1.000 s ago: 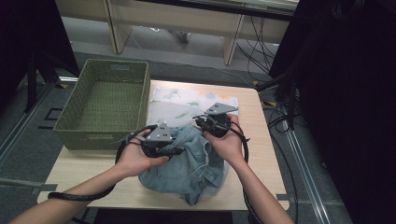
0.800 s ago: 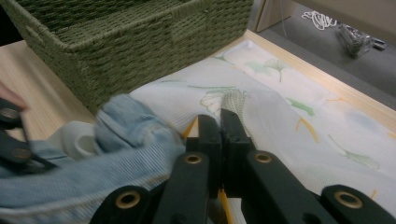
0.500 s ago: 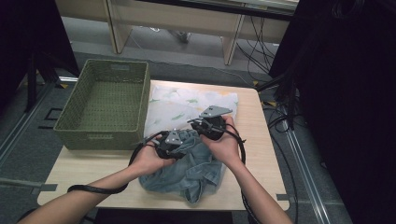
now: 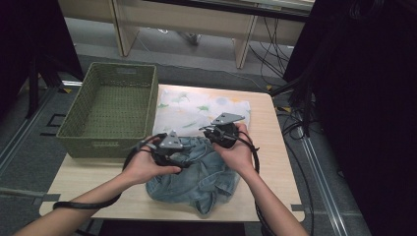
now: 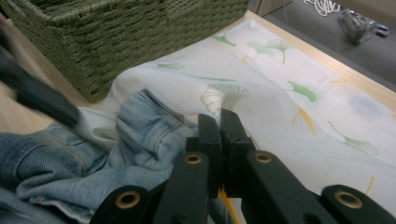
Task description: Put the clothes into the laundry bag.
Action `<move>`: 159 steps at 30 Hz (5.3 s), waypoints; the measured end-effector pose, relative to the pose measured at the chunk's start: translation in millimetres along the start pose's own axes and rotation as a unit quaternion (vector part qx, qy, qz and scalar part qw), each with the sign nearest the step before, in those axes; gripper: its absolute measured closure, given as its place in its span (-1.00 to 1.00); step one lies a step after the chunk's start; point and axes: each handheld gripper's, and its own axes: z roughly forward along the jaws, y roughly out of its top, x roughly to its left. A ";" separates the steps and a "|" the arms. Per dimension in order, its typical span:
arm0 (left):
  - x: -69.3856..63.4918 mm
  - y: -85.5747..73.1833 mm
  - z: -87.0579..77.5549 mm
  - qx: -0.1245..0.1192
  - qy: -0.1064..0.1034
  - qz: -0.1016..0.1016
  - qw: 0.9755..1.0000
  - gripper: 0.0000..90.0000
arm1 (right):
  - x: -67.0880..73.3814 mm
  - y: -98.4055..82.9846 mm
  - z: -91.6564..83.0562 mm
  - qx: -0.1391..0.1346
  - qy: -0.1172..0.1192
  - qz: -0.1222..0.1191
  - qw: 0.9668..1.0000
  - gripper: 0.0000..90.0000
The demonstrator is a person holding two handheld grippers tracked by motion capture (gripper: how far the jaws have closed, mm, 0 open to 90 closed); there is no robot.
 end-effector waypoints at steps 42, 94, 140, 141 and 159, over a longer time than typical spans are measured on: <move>12.2 -3.3 49.8 0.018 0.034 0.022 0.999 0.89 | 5.4 0.3 4.7 -0.004 -0.007 -0.014 1.000 1.00; -35.2 -21.3 92.0 0.094 0.002 0.190 0.977 0.33 | -0.3 -4.5 5.5 0.020 0.003 0.011 1.000 1.00; -45.7 5.3 48.7 0.012 -0.032 0.144 0.989 -0.21 | -12.2 -3.4 1.1 0.009 0.000 0.031 0.999 0.98; -51.3 1.9 56.9 0.043 -0.061 0.158 0.985 -0.28 | -11.5 -3.1 1.0 0.010 0.000 0.032 0.999 0.98; -59.4 -29.7 109.2 0.123 -0.069 0.219 0.965 -0.29 | -7.9 -5.2 1.9 0.024 0.008 0.033 0.999 0.99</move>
